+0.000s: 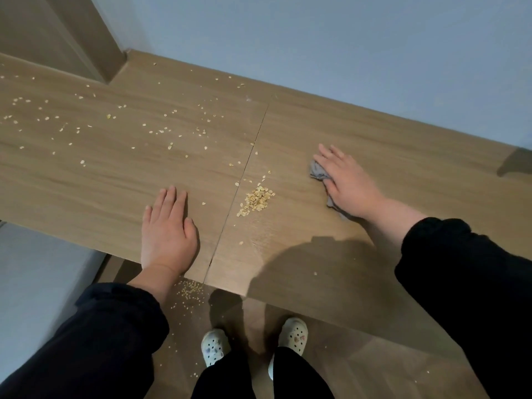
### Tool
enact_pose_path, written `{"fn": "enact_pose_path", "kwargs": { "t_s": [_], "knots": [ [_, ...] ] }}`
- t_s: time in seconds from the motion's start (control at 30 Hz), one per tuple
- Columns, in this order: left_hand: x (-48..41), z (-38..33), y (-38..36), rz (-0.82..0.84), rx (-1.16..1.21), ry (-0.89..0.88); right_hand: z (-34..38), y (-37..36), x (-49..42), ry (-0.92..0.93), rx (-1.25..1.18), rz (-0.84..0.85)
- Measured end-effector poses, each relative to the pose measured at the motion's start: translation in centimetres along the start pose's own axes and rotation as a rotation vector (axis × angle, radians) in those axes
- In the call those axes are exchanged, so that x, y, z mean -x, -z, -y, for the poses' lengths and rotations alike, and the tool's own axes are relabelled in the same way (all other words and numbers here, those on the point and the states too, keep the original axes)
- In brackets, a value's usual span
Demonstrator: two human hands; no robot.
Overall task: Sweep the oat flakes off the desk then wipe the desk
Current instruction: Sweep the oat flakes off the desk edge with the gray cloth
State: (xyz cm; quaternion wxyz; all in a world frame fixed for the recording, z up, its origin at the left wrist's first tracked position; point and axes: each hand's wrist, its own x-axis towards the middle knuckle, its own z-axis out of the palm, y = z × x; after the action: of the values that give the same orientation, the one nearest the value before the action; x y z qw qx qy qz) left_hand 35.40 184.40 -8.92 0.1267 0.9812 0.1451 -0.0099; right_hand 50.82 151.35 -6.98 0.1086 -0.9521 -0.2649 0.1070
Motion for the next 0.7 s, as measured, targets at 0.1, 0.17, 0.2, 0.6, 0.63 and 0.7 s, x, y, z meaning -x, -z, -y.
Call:
{"fn": "enact_pose_path", "kwargs": {
  "t_s": [0.1,0.17,0.2,0.6,0.63,0.7],
  "knots": [
    [-0.1,0.1,0.0,0.026,-0.015,-0.008,-3.9,1.1,3.9,-0.223,-0.063,-0.026],
    [-0.1,0.0,0.1,0.042,-0.037,-0.017,-4.2,0.9,7.4,-0.344,-0.053,-0.074],
    [0.0,0.0,0.2,0.050,-0.051,-0.024,-3.6,0.4,8.9,-0.400,-0.039,-0.100],
    [0.1,-0.3,1.0,0.126,-0.133,-0.119,10.5,-3.8,8.9,-0.245,-0.072,-0.057],
    [0.0,-0.1,1.2,0.134,-0.123,-0.136,9.2,-3.4,9.6,-0.263,-0.112,-0.070],
    [-0.4,0.8,1.9,0.148,-0.097,-0.205,6.5,-2.9,12.1,-0.430,-0.174,-0.137]
  ]
}}
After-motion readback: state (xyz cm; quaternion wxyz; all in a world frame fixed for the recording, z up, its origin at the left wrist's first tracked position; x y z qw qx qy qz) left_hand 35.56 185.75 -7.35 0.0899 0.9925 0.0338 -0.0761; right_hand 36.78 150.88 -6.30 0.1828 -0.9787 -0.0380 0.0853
